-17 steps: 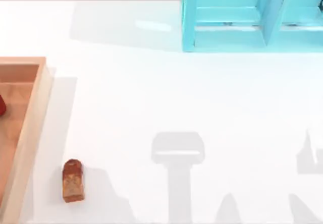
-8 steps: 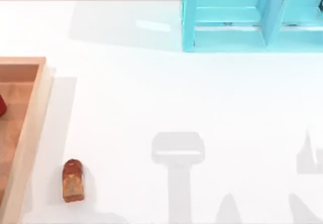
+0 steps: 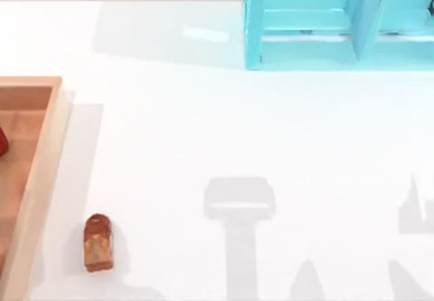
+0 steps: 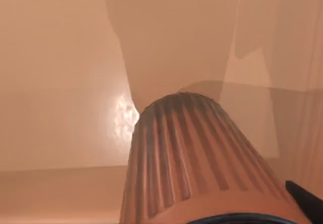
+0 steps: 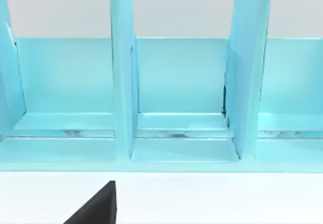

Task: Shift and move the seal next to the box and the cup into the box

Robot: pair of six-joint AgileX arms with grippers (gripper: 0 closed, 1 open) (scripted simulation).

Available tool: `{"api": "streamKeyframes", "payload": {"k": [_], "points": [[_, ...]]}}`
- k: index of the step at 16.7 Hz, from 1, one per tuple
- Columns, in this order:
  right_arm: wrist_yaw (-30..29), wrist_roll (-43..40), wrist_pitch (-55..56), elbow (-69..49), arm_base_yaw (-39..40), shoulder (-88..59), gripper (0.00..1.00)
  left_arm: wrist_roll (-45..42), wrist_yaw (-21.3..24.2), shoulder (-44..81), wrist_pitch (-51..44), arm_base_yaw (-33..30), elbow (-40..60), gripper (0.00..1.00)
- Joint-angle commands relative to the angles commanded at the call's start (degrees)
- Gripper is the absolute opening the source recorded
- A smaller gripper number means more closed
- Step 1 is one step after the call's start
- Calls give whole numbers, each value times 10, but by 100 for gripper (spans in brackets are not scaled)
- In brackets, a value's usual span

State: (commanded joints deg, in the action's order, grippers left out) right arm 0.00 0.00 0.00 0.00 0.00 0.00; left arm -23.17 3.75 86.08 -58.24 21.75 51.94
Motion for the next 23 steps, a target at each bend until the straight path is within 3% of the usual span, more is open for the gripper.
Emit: {"api": "streamKeyframes", "payload": {"k": [10, 20, 23], "points": [[0, 0, 0, 0, 0, 0, 100, 0, 0, 0, 0, 0, 0, 98], [0, 0, 0, 0, 0, 0, 100, 0, -1, 0, 0, 0, 1, 100], [0, 0, 0, 0, 0, 0, 100, 1, -19, -3, 5, 2, 39, 100]]}}
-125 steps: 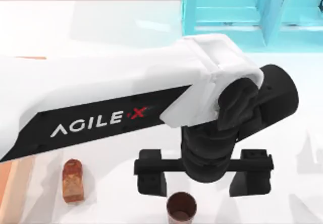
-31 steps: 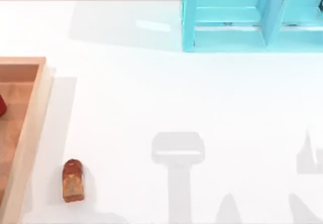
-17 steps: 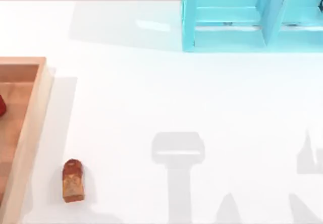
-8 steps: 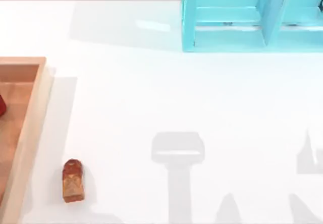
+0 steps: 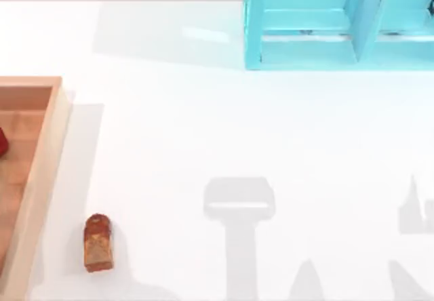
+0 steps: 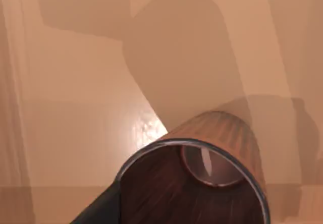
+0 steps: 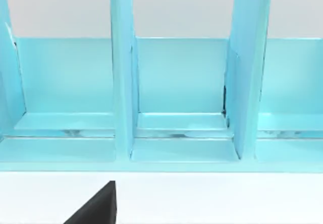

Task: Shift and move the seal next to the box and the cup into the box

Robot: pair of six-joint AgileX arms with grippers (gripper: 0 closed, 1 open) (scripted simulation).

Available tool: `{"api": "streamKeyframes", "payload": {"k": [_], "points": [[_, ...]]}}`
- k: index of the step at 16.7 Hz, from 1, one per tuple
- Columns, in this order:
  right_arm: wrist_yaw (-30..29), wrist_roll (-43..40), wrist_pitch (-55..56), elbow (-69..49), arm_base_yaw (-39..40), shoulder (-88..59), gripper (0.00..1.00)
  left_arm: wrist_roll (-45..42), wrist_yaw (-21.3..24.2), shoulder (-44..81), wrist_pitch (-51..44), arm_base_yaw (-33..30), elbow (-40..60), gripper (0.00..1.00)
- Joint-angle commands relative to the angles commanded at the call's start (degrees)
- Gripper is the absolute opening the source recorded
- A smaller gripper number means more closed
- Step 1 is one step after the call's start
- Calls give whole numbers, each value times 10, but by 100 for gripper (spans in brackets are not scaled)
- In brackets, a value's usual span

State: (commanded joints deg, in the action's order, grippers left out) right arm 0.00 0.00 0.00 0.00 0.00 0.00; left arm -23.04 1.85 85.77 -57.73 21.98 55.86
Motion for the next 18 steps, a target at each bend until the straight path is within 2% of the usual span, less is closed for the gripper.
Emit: {"api": "streamKeyframes", "payload": {"k": [4, 7, 14, 18], "points": [[0, 0, 0, 0, 0, 0, 100, 9, -36, -7, 6, -2, 102, 100], [0, 0, 0, 0, 0, 0, 100, 15, -45, -12, -22, -10, 151, 100], [0, 0, 0, 0, 0, 0, 100, 6, 7, -27, -211, -10, 166, 100], [0, 0, 0, 0, 0, 0, 100, 2, 19, -31, -239, -6, 161, 100]]}}
